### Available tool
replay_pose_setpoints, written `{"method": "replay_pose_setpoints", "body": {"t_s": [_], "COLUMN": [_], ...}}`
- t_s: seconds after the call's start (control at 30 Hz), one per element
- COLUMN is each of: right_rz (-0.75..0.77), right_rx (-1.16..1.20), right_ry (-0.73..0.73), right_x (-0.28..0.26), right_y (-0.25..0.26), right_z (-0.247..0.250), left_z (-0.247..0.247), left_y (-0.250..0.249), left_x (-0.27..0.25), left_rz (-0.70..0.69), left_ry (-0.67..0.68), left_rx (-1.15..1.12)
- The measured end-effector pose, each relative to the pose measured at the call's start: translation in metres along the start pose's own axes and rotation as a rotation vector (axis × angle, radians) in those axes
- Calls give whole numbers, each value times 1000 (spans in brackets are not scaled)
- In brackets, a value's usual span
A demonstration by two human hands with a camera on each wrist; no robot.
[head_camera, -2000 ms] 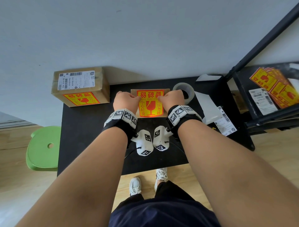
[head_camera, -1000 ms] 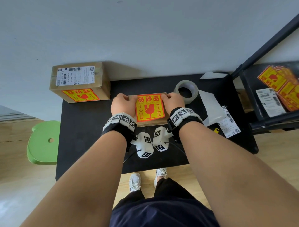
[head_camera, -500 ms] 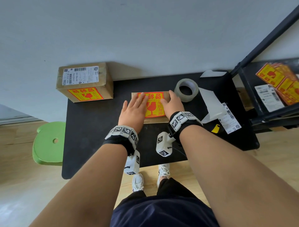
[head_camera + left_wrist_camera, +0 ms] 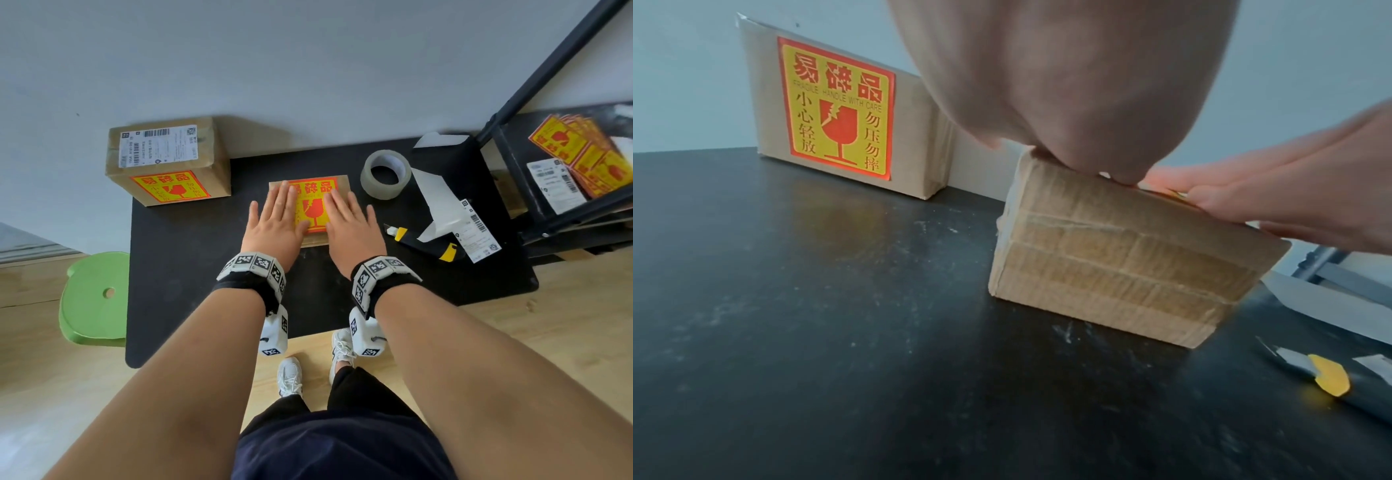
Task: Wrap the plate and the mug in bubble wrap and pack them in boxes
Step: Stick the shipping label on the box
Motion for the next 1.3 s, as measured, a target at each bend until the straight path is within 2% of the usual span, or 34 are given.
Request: {"method": "replay_pose_setpoints", "body": {"t_s": [0.13, 0.27, 0.33, 0.53, 0.67, 0.77, 0.83, 0.9, 1.03, 1.13, 1.3], "right_rz": [-120, -272, -312, -283, -420, -554, -561, -578, -721, -780, -753], "right_rx": [101, 580, 702, 759, 774, 736, 718, 681, 722, 718, 704], "right_ry": [0, 4, 33, 77, 102, 153, 190, 211, 226, 240, 259], "right_x": [-5, -6, -7, -1, -2, 1, 9, 17, 31, 37, 48], "right_y": [-8, -13, -13, -18, -27, -32, -29, -27, -29, -33, -35], "right_z": [-5, -7, -7, -4, 4, 6, 6, 6, 6, 9, 7], "left_z": [-5, -5, -6, -6, 2, 16, 29, 36, 30, 23, 14], "left_y": [6, 6, 10, 5, 8, 10, 9, 4, 2, 6, 9], "left_x": [-4, -4, -10, -19, -15, -12, -6, 2, 16, 19, 25], "left_rz": [60, 37, 36, 10, 16, 117, 144, 118, 18, 6, -10], "left_ry": [5, -27, -53, -40, -119, -162, -198, -160, -36, 23, 64], "left_rx": [-92, -242, -233, -247, -373, -384, -355, -252, -77, -93, -101]}}
Point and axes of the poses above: each hand's wrist, its own x-axis towards the middle knuckle, its own z-axis out of the back of the hand, y = z × x, the point moved 7 cm from there along x, towards the middle knuckle, and after that the axes turned 3 degrees about -z, right-handed, at the moved point
